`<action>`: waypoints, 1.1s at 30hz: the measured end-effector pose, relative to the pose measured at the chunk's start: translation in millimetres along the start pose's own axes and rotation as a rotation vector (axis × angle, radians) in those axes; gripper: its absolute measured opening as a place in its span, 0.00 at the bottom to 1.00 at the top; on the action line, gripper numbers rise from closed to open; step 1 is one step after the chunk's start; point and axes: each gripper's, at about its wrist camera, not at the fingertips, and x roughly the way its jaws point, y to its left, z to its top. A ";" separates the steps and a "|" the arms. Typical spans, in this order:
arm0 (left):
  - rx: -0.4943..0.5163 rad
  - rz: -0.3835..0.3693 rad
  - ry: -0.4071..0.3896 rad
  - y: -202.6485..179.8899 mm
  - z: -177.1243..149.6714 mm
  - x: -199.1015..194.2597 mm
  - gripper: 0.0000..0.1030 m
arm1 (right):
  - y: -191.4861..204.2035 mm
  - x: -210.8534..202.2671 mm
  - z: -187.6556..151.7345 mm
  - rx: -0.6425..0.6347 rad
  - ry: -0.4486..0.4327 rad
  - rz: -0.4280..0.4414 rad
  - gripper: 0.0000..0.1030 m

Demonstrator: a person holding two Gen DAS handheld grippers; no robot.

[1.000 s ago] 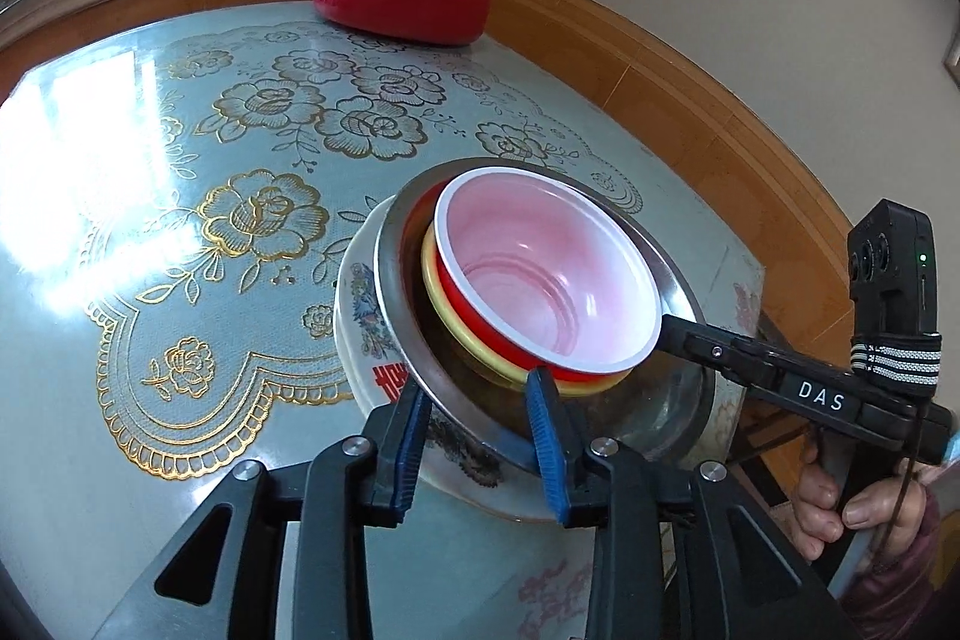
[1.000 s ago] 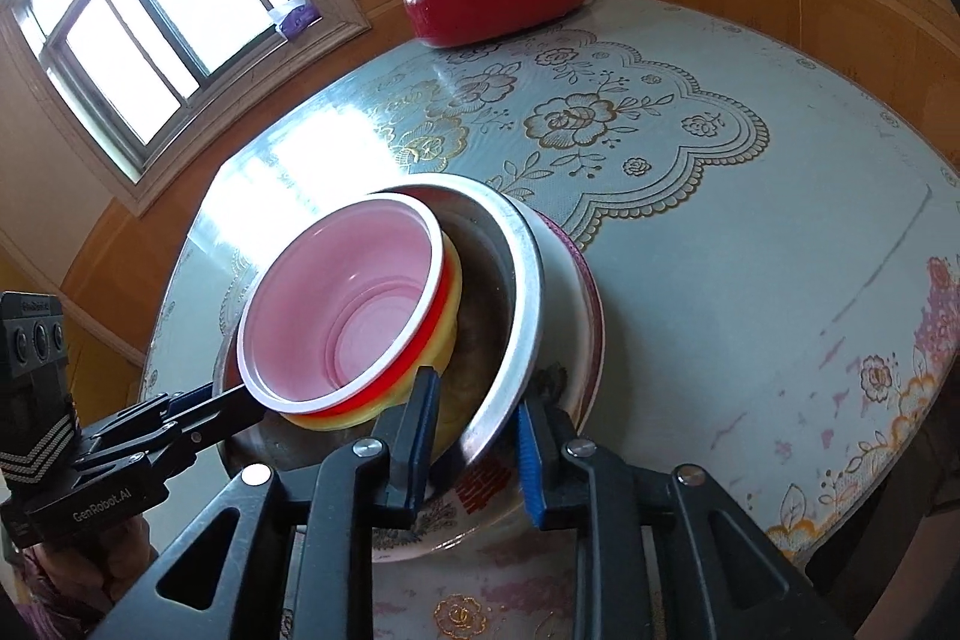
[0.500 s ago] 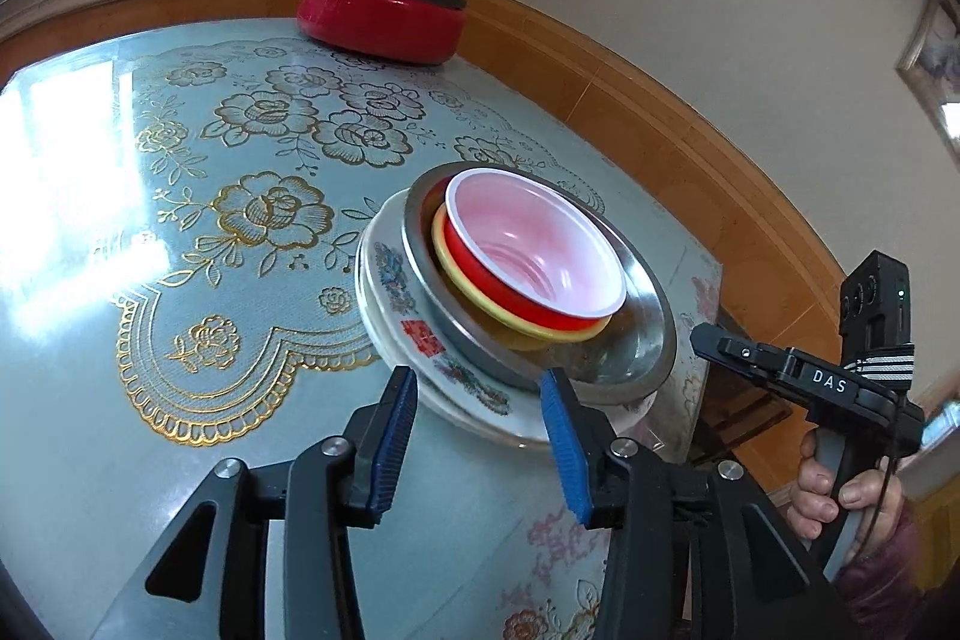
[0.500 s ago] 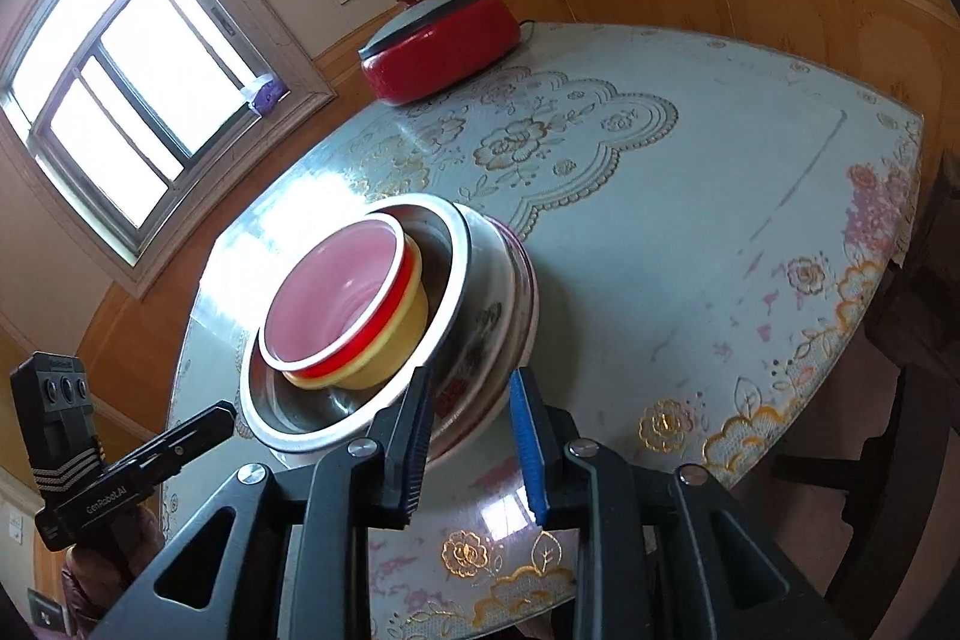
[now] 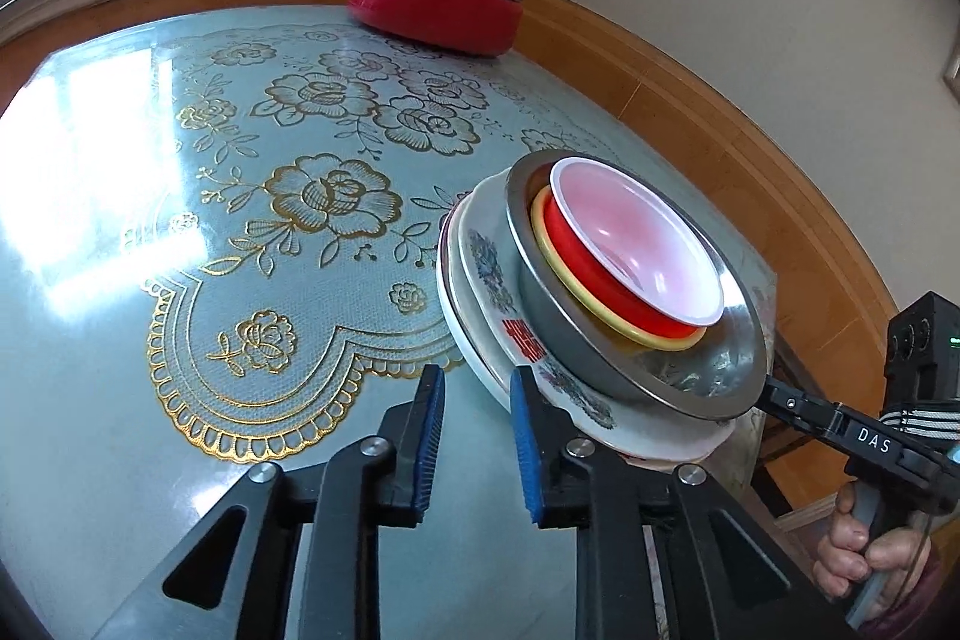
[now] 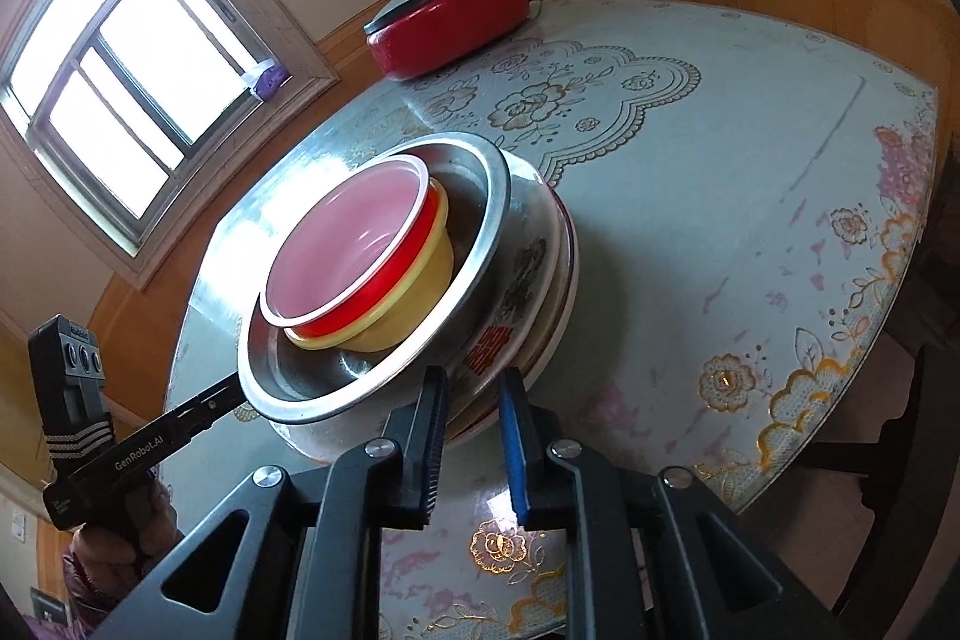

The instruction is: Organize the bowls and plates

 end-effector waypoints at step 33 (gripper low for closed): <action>0.029 0.033 -0.014 -4.5 2.7 7.6 0.26 | -7.2 4.3 2.4 0.041 -0.017 -0.021 0.25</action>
